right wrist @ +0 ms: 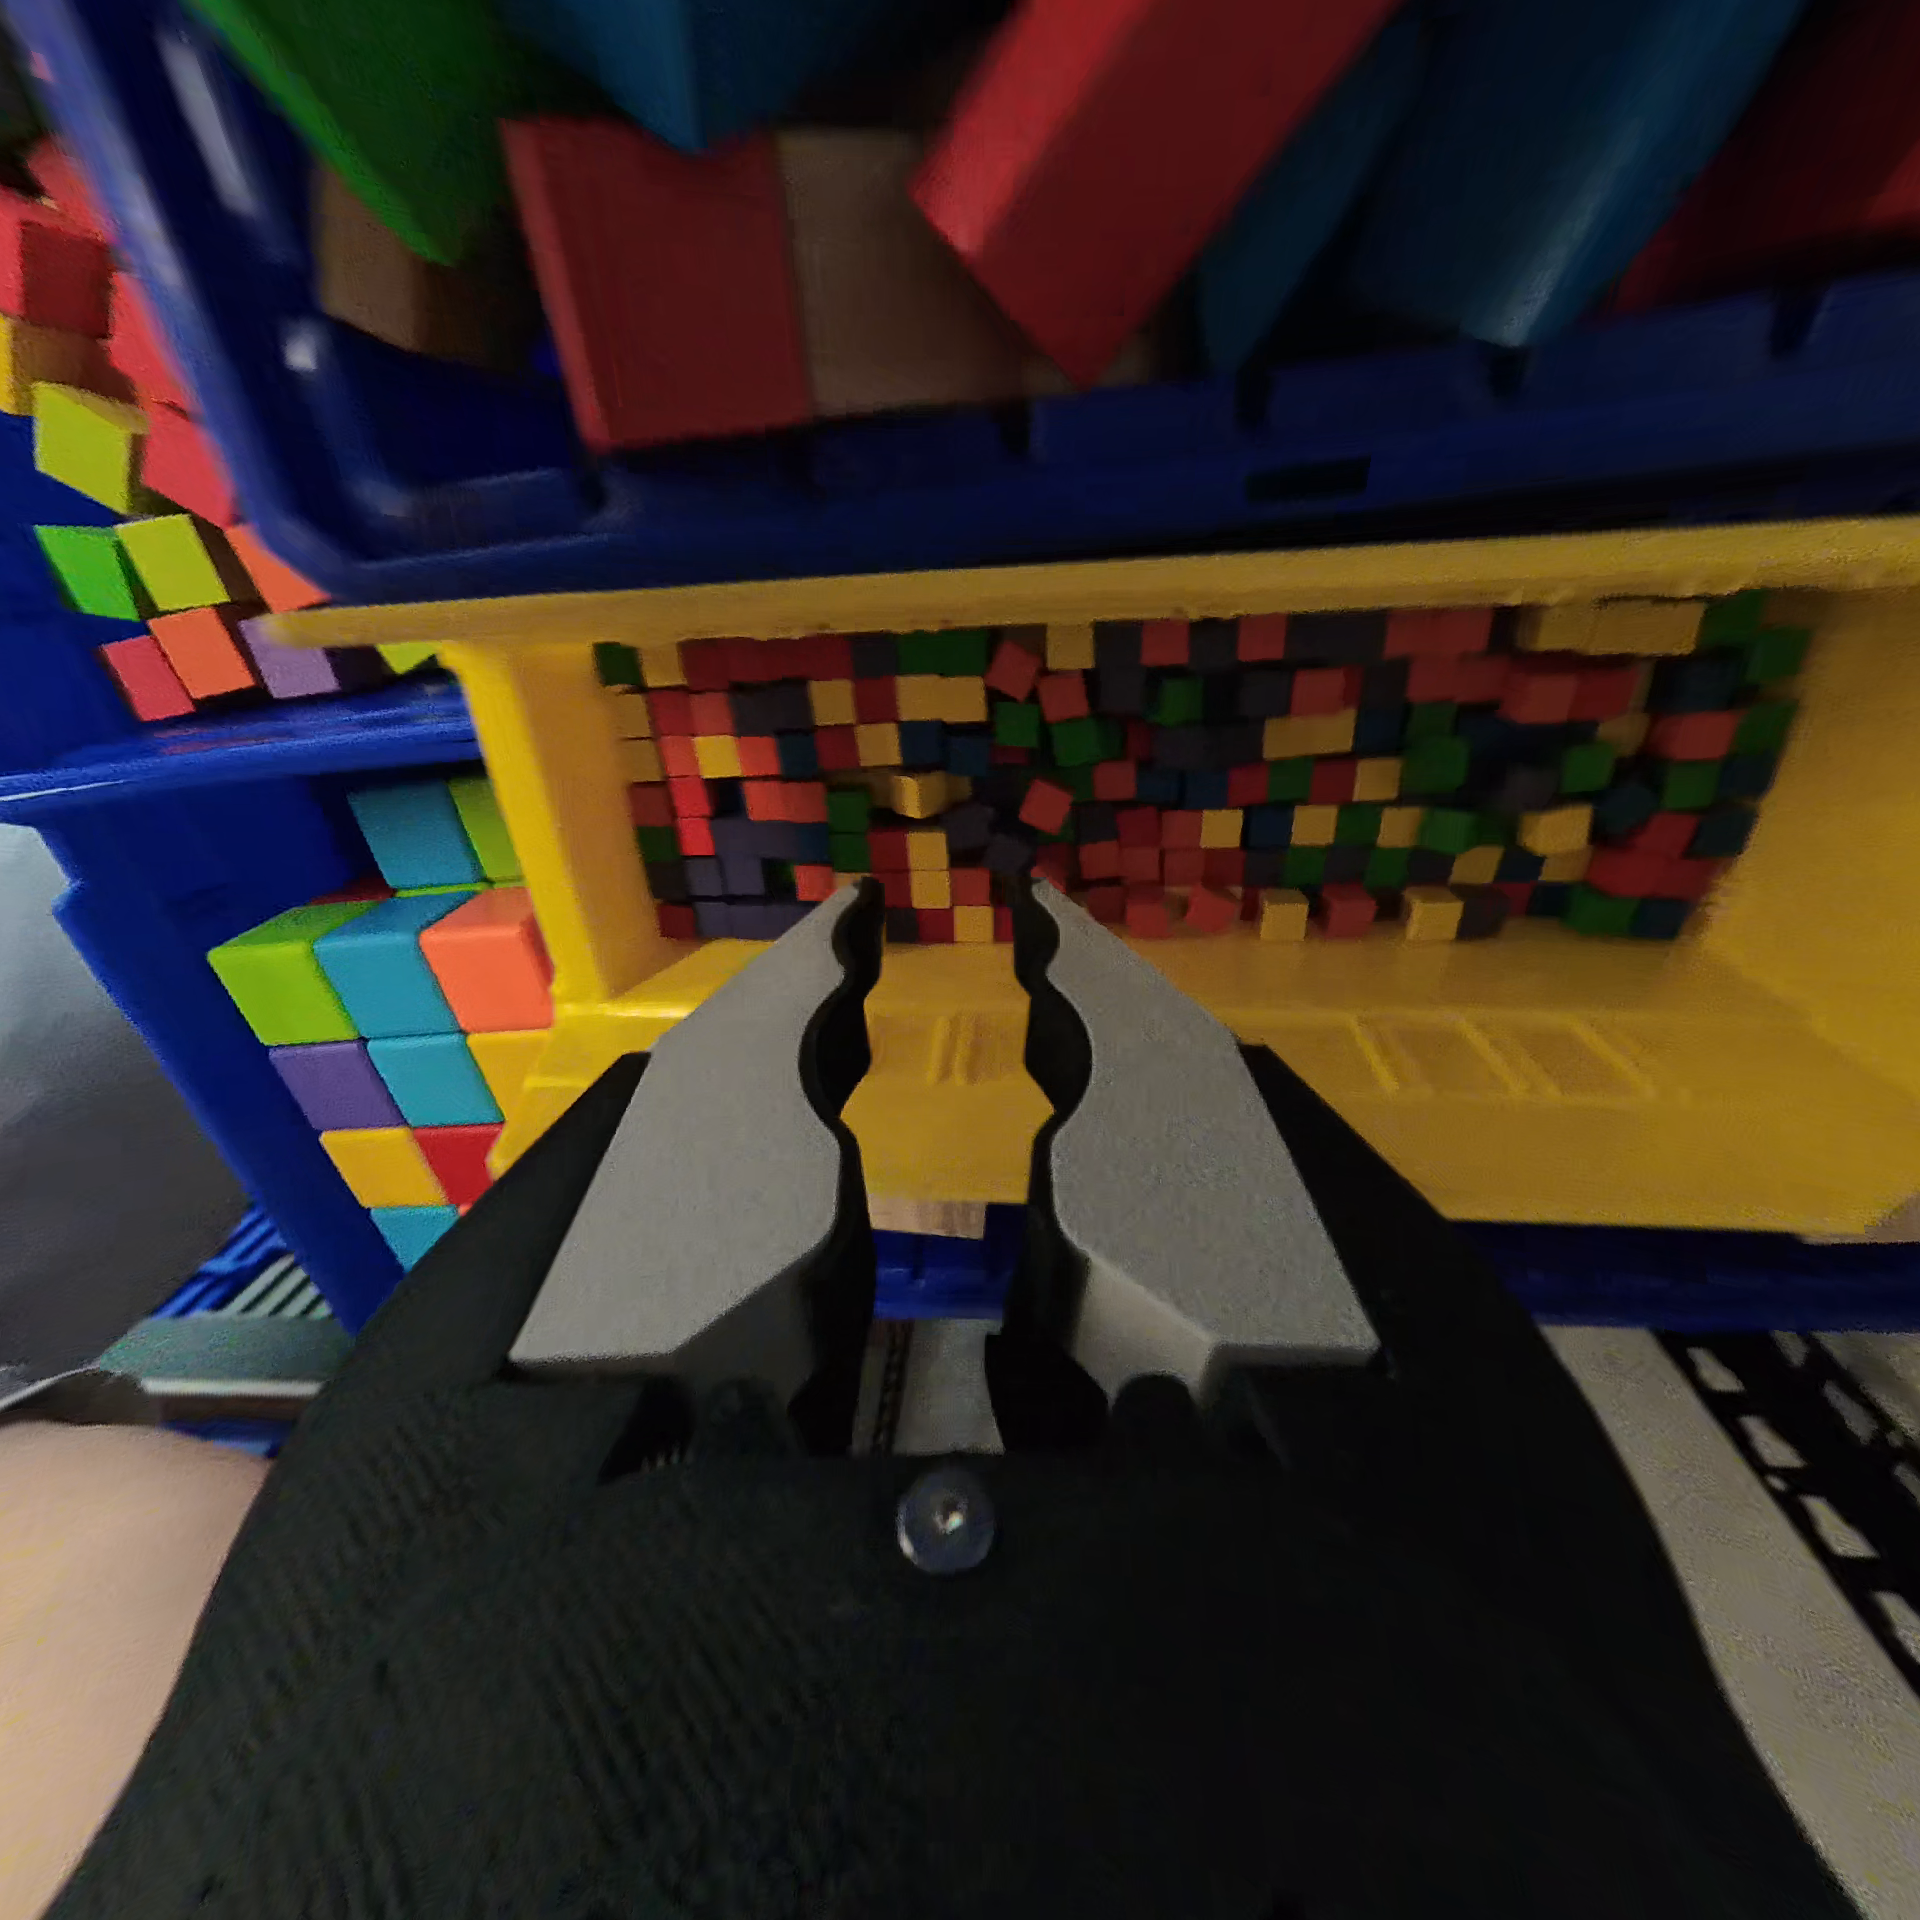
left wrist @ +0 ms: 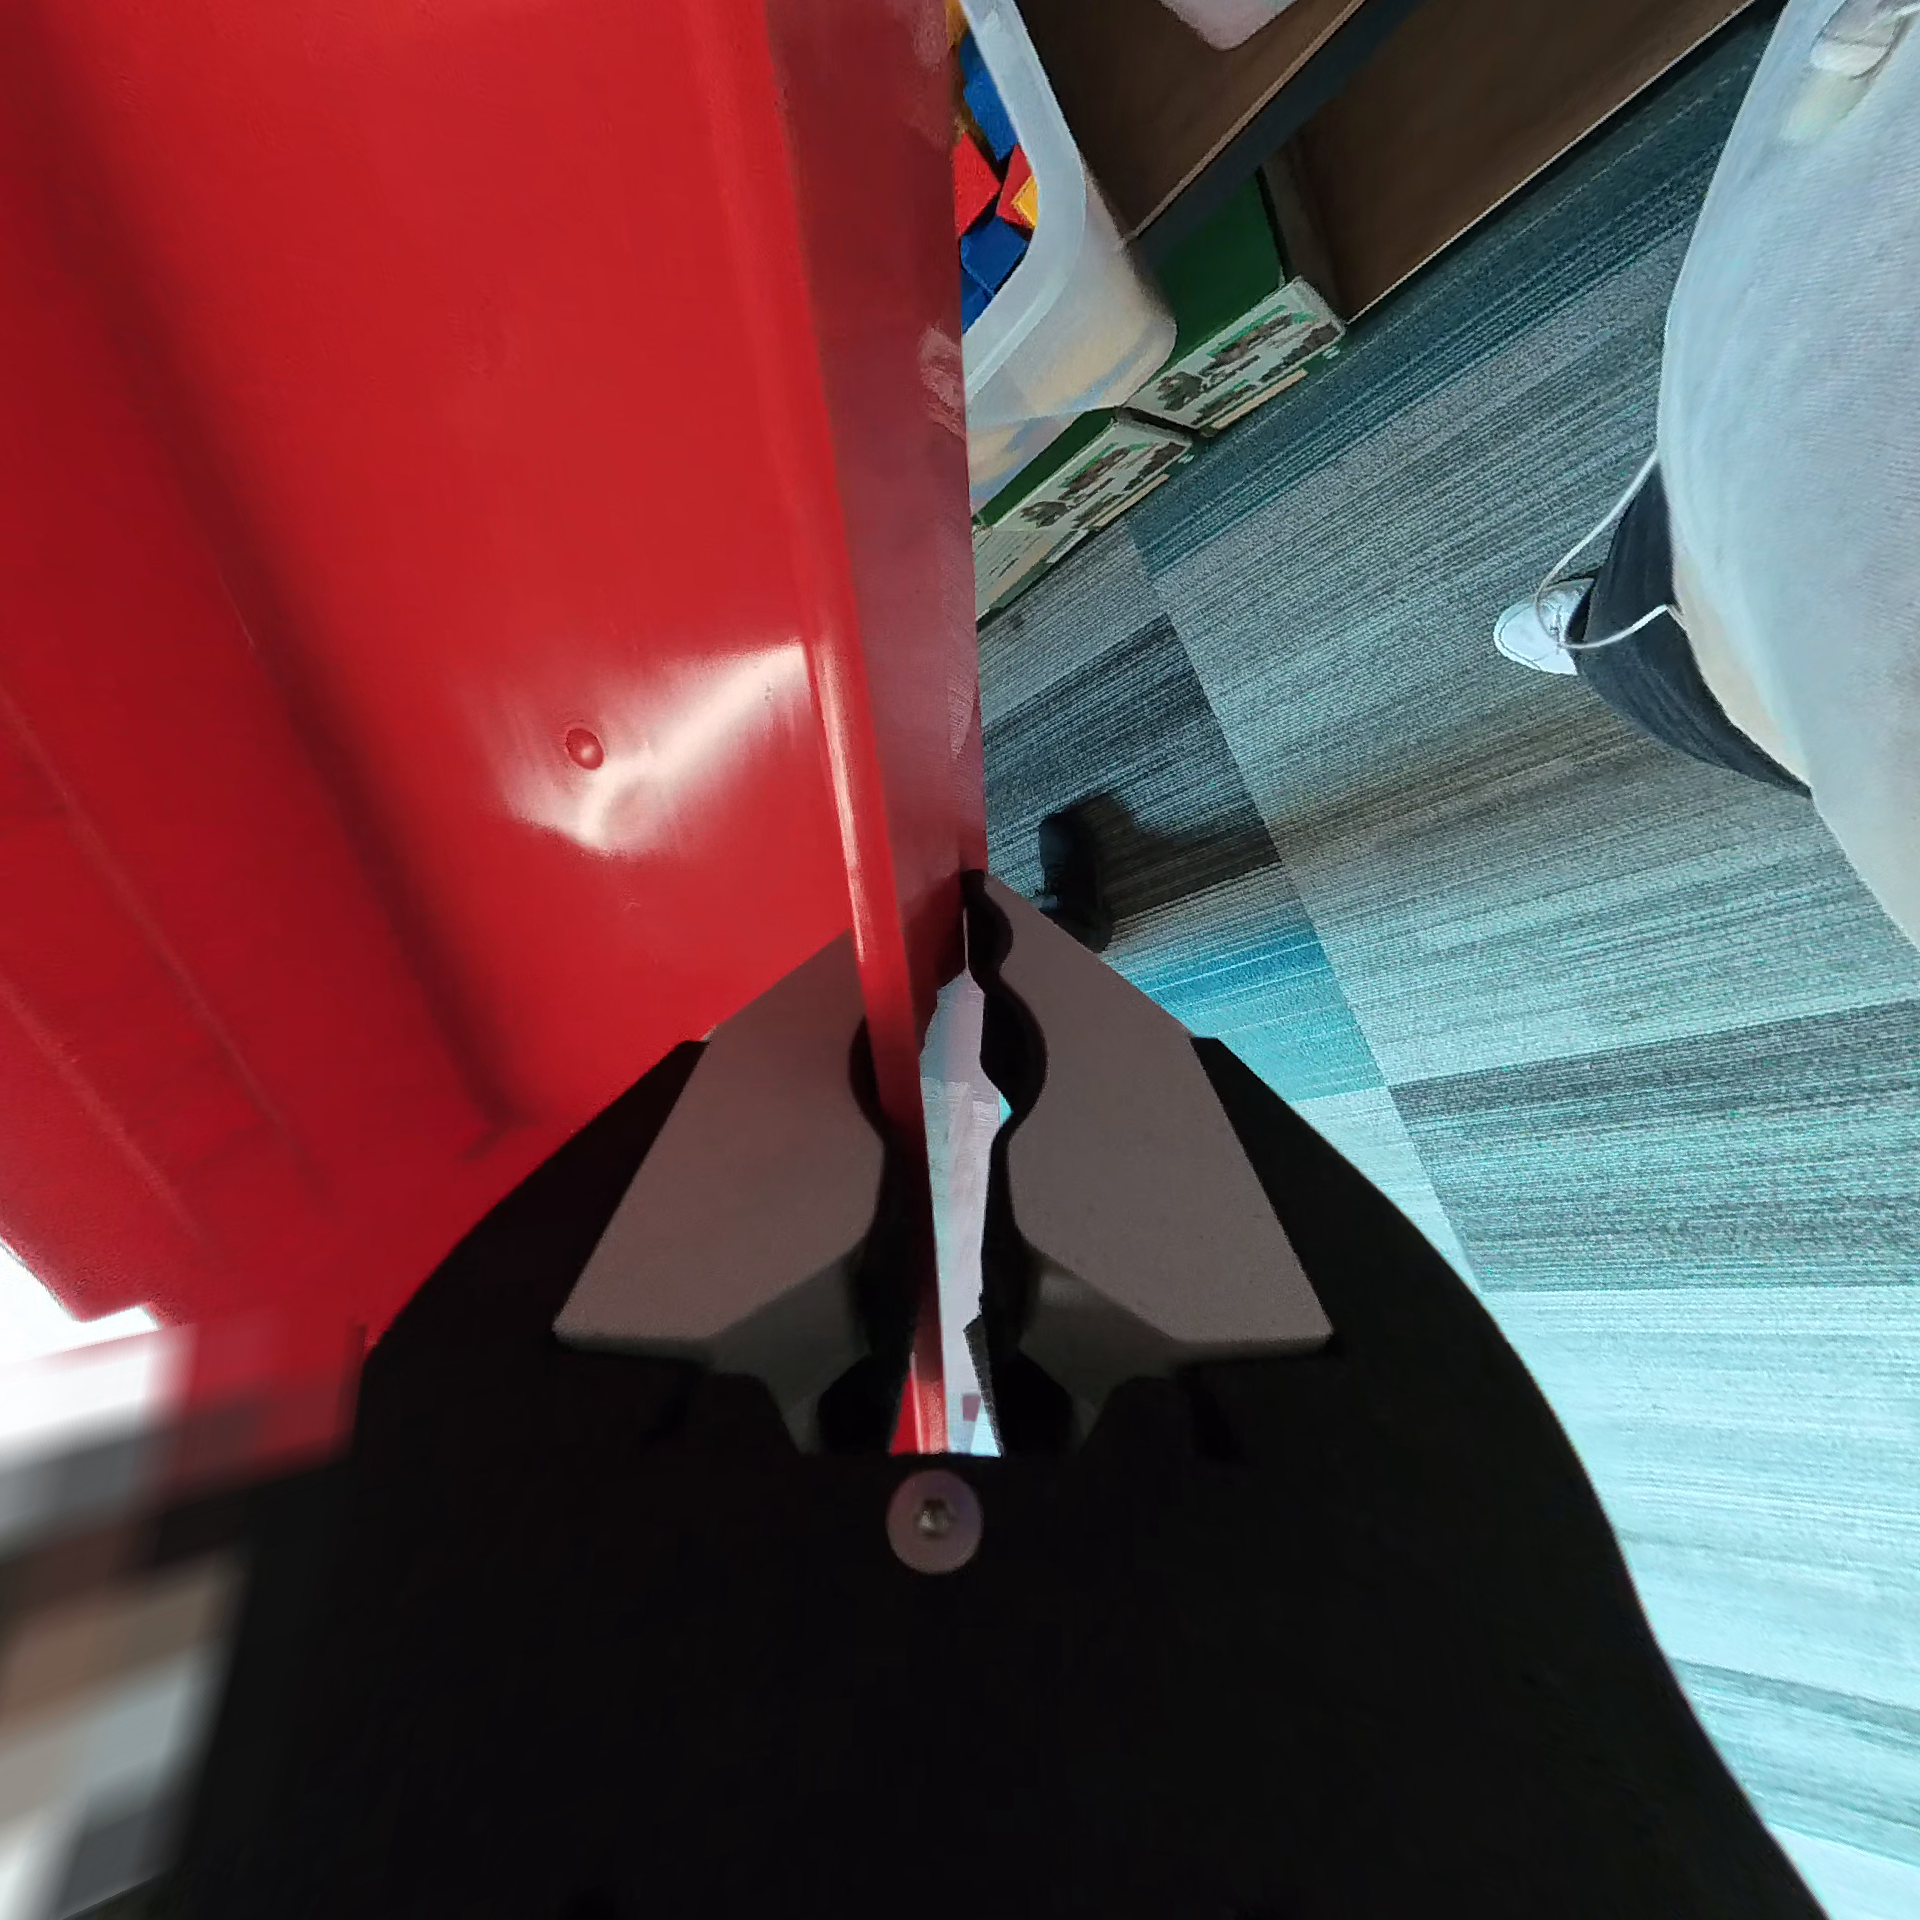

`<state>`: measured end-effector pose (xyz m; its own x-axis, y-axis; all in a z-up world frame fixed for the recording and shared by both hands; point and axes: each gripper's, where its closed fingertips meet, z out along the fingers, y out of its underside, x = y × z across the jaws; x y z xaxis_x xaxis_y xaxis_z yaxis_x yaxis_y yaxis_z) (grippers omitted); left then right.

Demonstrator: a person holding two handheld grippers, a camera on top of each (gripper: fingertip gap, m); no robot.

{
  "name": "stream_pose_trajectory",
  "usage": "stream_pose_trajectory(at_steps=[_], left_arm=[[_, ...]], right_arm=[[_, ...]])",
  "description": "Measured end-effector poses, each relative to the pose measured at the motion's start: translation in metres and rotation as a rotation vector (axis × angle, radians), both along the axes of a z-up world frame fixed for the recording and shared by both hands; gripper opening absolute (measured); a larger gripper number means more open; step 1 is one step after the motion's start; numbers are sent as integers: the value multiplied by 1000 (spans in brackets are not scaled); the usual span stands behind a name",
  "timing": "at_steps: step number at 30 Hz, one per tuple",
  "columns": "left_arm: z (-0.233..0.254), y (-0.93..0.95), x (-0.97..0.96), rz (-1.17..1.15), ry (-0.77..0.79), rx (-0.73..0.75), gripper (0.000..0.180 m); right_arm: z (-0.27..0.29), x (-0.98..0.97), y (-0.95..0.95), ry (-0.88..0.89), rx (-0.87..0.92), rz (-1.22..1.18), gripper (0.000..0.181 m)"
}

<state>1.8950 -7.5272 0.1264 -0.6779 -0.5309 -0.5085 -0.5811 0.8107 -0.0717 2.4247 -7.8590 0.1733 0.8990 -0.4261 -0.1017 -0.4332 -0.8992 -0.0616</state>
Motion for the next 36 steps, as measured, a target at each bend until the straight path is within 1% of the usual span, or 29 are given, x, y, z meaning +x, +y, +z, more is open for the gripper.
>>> stream_pose_trajectory(at_steps=[3, 4, 5, 7, 8, 9, 11, 13, 14, 16, 18, 20, 22, 24, 27, 28, 33, 36], left_arm=[[4, 1, -3, 24, -8, 2, 2], [4, 0, -4, 29, -10, 3, 2], [5, -1, -4, 33, -15, 5, 2], [4, -4, -4, 40, -20, 4, 2], [3, -6, -4, 44, -21, 4, 1], [2, -8, -5, 49, -19, 1, 2], [0, -13, -8, 69, -12, -8, 2], [-2, -16, -11, 101, 1, -13, 2], [-4, -17, -12, 119, 8, -12, 2], [-5, -20, -12, 154, 16, -10, 2], [-5, -24, -11, 178, 10, -14, 2], [-4, -28, -10, 216, -1, -26, 1], [-1, -28, -10, 263, -16, -37, 2], [3, -28, -7, 303, -43, -45, 2], [12, -26, 0, 350, -92, -47, 1], [14, -25, 3, 362, -107, -50, 1], [28, -27, 13, 374, -141, -72, 2], [34, -33, 12, 364, -112, -71, 1]], right_arm=[[-15, 3, -2, 125, -3, -95, 25], [-15, 2, 4, 166, 30, -101, 24], [-17, 1, 5, 180, 24, -70, 22], [-24, 3, -4, 129, -49, 104, 21], [-26, 7, -4, 85, -62, 213, 16], [-27, 12, -1, 41, -60, 308, 5], [-26, 23, -3, -32, -119, 440, 0], [-25, 25, -12, -38, -240, 544, 2], [-23, 27, -12, -45, -278, 587, 3], [-21, 15, -7, 3, -321, 654, 7], [-17, 13, -4, -45, -390, 789, 4], [-11, 15, 0, -129, -466, 909, 4], [-7, 12, 9, -212, -469, 1028, 4], [-13, 11, 7, -251, -519, 1127, 5], [-27, 15, -8, -269, -632, 1248, 12], [-28, 17, -9, -272, -643, 1261, 14], [-35, 17, -14, -278, -632, 1291, 21], [-36, 17, -6, -312, -601, 1319, 18]])
